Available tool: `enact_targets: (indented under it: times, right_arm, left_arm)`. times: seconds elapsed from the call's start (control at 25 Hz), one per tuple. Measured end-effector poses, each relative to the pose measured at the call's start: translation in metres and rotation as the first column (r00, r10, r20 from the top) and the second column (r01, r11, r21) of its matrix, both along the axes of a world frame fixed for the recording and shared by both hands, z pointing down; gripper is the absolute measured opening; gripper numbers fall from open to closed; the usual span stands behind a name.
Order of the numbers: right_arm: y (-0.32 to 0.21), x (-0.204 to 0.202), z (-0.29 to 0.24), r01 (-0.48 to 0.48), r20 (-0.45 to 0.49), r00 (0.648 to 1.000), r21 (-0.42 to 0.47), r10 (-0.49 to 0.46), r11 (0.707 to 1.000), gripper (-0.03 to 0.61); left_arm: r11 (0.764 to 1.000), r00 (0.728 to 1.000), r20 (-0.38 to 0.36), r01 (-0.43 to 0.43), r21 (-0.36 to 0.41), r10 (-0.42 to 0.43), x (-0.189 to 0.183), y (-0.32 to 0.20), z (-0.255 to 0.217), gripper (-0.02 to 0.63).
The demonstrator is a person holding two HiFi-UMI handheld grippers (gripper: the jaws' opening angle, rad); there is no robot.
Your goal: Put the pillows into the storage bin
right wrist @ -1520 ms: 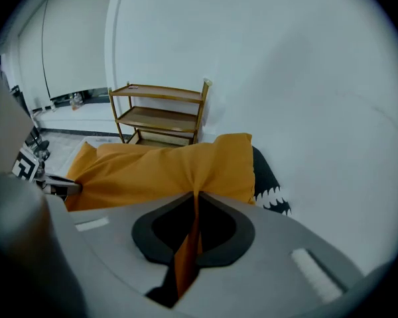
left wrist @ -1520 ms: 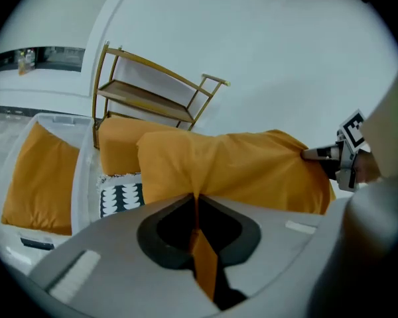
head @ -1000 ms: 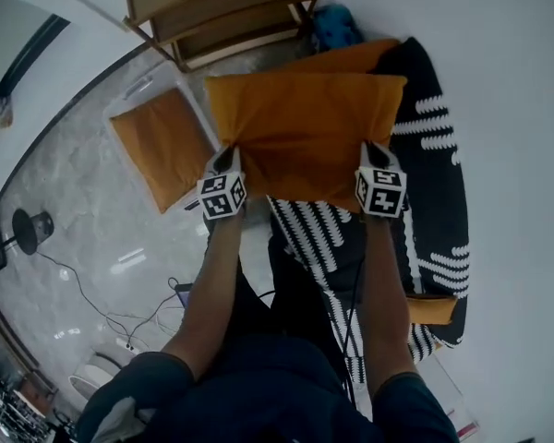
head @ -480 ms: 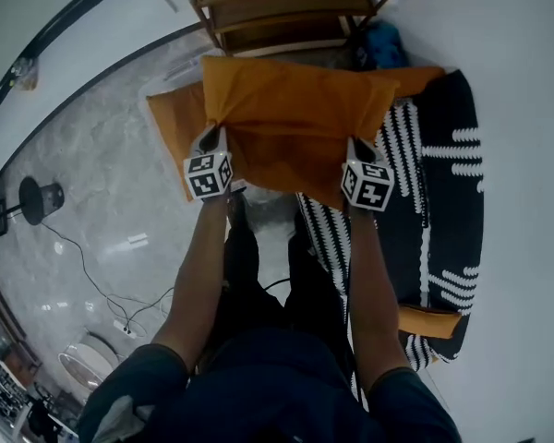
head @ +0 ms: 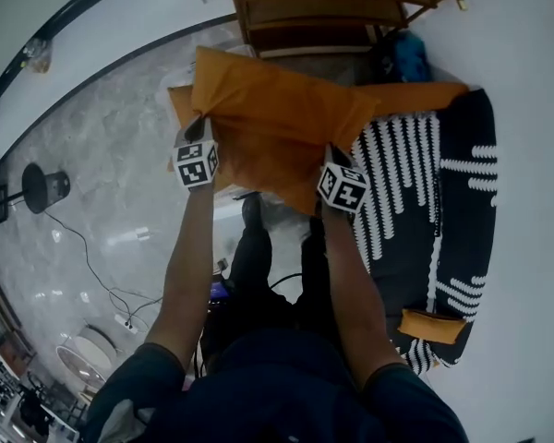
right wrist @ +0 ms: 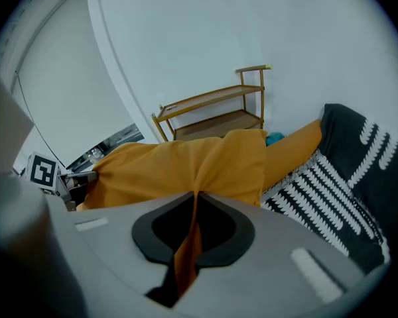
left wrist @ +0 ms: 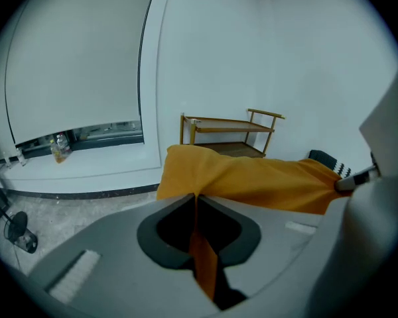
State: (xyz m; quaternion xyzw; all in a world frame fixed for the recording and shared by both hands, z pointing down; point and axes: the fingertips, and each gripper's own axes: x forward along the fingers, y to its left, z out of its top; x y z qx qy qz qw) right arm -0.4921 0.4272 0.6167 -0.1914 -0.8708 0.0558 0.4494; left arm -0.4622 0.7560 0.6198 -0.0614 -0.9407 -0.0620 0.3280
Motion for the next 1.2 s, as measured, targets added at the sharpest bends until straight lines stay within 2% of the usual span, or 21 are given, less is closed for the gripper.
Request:
enact_targets:
  times: [0.16, 0.36, 0.6, 0.76, 0.92, 1.2]
  right_arm:
    - [0.040, 0.021, 0.025, -0.045, -0.050, 0.998, -0.033, 0.043, 0.998, 0.015]
    - [0.089, 0.045, 0.058, -0.110, -0.127, 0.987, -0.057, 0.102, 0.992, 0.015]
    - [0.127, 0.079, 0.108, -0.243, -0.268, 0.940, -0.090, 0.211, 0.966, 0.015]
    - [0.146, 0.098, 0.139, -0.349, -0.365, 0.884, -0.096, 0.293, 0.932, 0.015]
    - [0.165, 0.118, 0.170, -0.452, -0.471, 0.805, -0.092, 0.362, 0.887, 0.015]
    - [0.190, 0.158, 0.215, -0.522, -0.617, 0.689, -0.060, 0.380, 0.851, 0.015]
  left_arm:
    - [0.999, 1.000, -0.015, 0.001, -0.038, -0.002, 0.001, 0.041, 0.005, 0.010]
    - [0.990, 0.996, -0.060, -0.075, -0.122, 0.068, -0.009, 0.088, 0.019, 0.011]
    - [0.966, 0.979, -0.125, -0.180, -0.186, 0.159, -0.028, 0.111, 0.037, 0.011]
    - [0.945, 0.963, -0.166, -0.244, -0.217, 0.211, -0.041, 0.118, 0.057, 0.011]
    - [0.920, 0.944, -0.198, -0.307, -0.245, 0.263, -0.057, 0.119, 0.079, 0.011]
    - [0.864, 0.897, -0.264, -0.422, -0.273, 0.354, -0.071, 0.100, 0.112, 0.012]
